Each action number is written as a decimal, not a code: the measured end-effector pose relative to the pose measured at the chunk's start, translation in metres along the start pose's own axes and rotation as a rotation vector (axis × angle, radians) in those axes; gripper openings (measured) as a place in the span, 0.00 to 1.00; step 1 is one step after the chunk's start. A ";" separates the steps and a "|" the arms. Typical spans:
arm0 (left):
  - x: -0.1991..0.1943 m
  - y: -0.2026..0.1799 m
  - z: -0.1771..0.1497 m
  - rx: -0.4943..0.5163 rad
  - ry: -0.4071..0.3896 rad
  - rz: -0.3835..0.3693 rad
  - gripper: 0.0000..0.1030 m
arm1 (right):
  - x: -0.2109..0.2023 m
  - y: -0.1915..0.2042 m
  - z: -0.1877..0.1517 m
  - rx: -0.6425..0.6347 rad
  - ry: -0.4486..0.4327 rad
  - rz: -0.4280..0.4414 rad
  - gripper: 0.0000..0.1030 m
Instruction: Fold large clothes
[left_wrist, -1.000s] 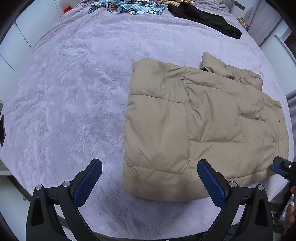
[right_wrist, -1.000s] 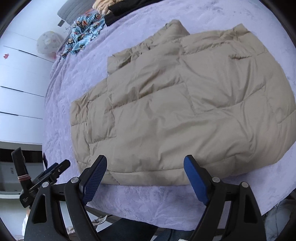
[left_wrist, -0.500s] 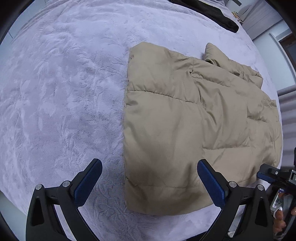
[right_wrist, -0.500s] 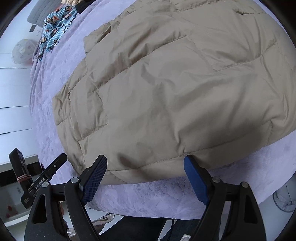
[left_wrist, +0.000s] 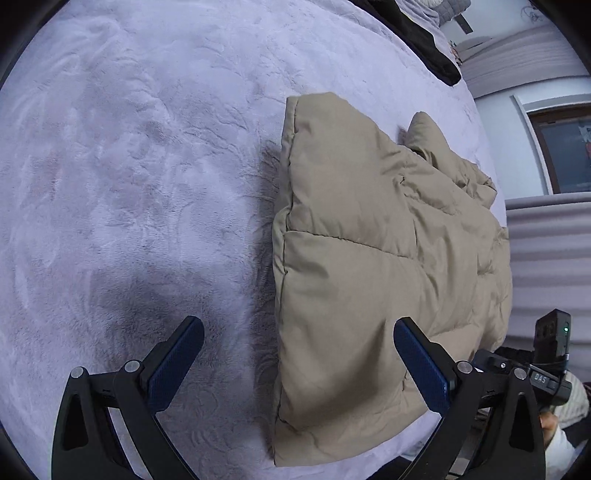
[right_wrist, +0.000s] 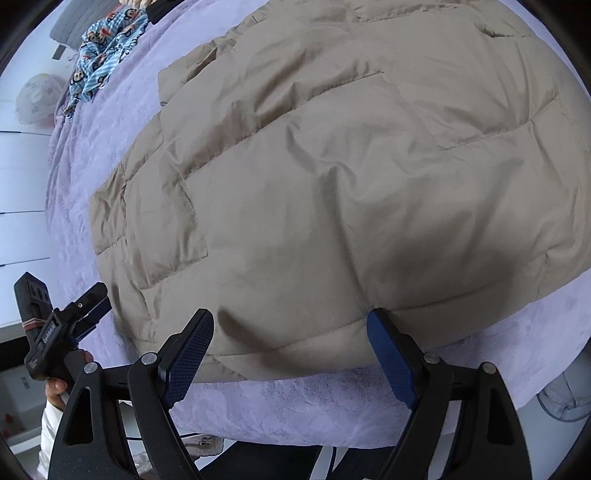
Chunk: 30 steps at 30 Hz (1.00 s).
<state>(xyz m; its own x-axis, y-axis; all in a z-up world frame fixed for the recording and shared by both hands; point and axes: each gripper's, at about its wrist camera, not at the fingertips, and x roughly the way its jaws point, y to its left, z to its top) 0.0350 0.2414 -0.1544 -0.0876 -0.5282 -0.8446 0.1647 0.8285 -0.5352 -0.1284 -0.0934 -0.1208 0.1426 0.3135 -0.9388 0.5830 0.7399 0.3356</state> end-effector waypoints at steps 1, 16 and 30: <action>0.006 0.001 0.001 0.007 0.022 -0.028 1.00 | 0.001 0.000 0.001 0.003 0.002 -0.001 0.85; 0.089 -0.043 0.025 0.102 0.163 -0.230 1.00 | 0.015 0.000 0.009 0.007 0.017 -0.023 0.85; 0.041 -0.079 0.016 0.113 0.119 -0.339 0.31 | -0.027 -0.002 0.021 -0.041 -0.087 0.008 0.85</action>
<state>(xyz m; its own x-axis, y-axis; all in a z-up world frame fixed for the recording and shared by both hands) 0.0343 0.1516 -0.1464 -0.2679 -0.7383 -0.6190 0.2136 0.5810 -0.7854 -0.1171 -0.1157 -0.0975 0.2170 0.2683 -0.9386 0.5484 0.7620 0.3446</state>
